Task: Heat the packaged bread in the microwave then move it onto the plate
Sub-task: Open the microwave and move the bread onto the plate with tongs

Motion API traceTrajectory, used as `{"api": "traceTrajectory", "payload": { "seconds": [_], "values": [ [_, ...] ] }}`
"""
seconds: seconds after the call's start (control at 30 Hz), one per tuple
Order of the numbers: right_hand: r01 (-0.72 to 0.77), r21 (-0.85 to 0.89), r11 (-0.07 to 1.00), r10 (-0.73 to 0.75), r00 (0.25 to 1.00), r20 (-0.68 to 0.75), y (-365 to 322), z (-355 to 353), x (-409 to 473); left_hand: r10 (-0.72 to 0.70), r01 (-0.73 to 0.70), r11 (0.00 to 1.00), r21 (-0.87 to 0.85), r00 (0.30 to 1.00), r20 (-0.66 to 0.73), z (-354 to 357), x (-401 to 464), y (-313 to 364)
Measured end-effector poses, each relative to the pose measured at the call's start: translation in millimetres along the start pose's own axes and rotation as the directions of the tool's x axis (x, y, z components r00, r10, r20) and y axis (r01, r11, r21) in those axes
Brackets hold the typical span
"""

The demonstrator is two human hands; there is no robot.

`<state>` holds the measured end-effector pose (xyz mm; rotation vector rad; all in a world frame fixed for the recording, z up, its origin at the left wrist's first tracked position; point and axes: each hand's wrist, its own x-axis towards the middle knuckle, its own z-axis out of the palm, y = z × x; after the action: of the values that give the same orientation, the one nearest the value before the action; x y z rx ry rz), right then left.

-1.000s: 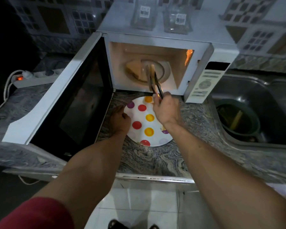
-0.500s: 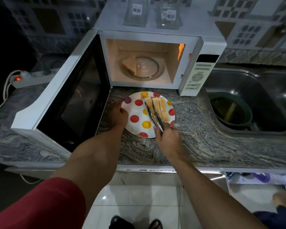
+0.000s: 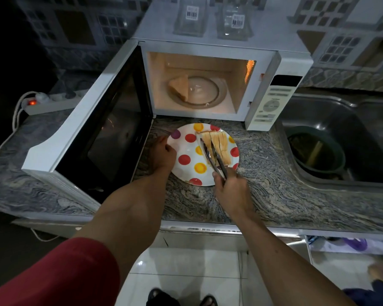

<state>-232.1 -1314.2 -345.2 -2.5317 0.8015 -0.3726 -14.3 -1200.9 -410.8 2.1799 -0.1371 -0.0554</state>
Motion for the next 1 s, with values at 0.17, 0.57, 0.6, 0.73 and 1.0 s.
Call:
{"api": "traceTrajectory", "payload": {
  "seconds": [0.17, 0.57, 0.6, 0.73, 1.0],
  "values": [
    [0.045, 0.072, 0.996, -0.039, 0.996, -0.086, 0, -4, -4, 0.017, -0.016, 1.000, 0.008, 0.999, -0.031, 0, -1, 1],
    [0.156, -0.158, 0.975, -0.149, 0.987, 0.058, -13, 3, 8, 0.025, -0.025, 1.000, -0.003, 0.999, -0.038, -2, -3, 4],
    [0.142, -0.185, 0.972, -0.129, 0.988, 0.082, -11, 5, 9, 0.035, -0.034, 0.999, 0.009, 0.999, -0.042, -2, -5, 5],
    [0.112, -0.176, 0.978, -0.097, 0.991, 0.089, -9, 11, 10, 0.026, -0.025, 0.999, 0.029, 0.999, -0.044, -3, -7, 6],
    [0.182, -0.043, 0.982, -0.183, 0.983, -0.006, -56, 1, 52, 0.023, -0.021, 0.998, 0.058, 0.999, -0.032, -2, -4, 5]
  ]
}}
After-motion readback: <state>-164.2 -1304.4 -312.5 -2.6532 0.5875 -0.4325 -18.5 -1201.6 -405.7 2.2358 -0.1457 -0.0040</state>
